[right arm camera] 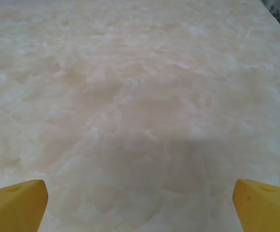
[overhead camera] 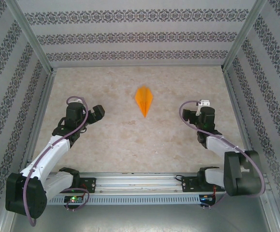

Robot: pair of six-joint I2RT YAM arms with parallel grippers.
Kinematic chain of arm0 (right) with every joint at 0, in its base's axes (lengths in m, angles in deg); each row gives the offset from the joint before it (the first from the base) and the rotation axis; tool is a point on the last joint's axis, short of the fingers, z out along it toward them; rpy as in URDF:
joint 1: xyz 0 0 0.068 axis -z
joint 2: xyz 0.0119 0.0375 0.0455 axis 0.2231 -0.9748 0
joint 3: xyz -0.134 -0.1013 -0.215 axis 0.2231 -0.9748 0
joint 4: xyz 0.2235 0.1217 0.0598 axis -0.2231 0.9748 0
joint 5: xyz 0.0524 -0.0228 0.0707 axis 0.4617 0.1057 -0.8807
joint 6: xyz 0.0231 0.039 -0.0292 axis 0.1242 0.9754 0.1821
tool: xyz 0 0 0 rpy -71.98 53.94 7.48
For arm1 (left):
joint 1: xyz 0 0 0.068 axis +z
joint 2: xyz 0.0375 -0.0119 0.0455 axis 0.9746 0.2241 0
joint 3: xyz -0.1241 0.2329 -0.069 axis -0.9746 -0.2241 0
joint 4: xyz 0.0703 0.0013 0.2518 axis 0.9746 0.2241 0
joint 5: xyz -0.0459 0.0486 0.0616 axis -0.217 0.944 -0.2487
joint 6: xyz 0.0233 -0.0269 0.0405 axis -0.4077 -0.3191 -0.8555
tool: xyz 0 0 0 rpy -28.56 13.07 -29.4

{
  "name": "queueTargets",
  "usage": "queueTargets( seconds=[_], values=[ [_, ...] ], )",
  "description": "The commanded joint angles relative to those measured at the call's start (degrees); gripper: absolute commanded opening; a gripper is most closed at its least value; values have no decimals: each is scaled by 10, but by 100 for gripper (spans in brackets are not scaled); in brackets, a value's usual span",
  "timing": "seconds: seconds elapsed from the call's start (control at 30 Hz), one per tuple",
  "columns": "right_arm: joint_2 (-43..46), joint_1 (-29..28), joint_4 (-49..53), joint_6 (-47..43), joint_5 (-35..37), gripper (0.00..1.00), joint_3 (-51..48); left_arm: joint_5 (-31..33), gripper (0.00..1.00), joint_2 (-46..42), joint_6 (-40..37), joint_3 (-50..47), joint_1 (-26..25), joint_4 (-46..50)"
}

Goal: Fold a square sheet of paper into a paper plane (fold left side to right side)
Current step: Reset both arms

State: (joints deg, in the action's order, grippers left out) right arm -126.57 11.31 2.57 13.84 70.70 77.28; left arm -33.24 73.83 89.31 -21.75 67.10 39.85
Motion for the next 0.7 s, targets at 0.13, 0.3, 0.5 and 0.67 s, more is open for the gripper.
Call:
queueTargets(
  seconds=[0.13, 0.3, 0.5, 0.67],
  values=[
    [-60, 8, -130, -39, -49, 98, 16, 12, 100, 1, -21, 18, 14, -1],
    [-122, 17, -219, -46, -76, 98, 3, 20, 100, 0, -42, 23, 21, 8],
    [-150, 27, -263, -31, -70, 98, -6, 67, 100, -4, -94, 29, 27, 28],
    [-149, 24, -261, -33, -65, 98, -6, 137, 100, 0, -149, 26, 38, 14]
  ],
)
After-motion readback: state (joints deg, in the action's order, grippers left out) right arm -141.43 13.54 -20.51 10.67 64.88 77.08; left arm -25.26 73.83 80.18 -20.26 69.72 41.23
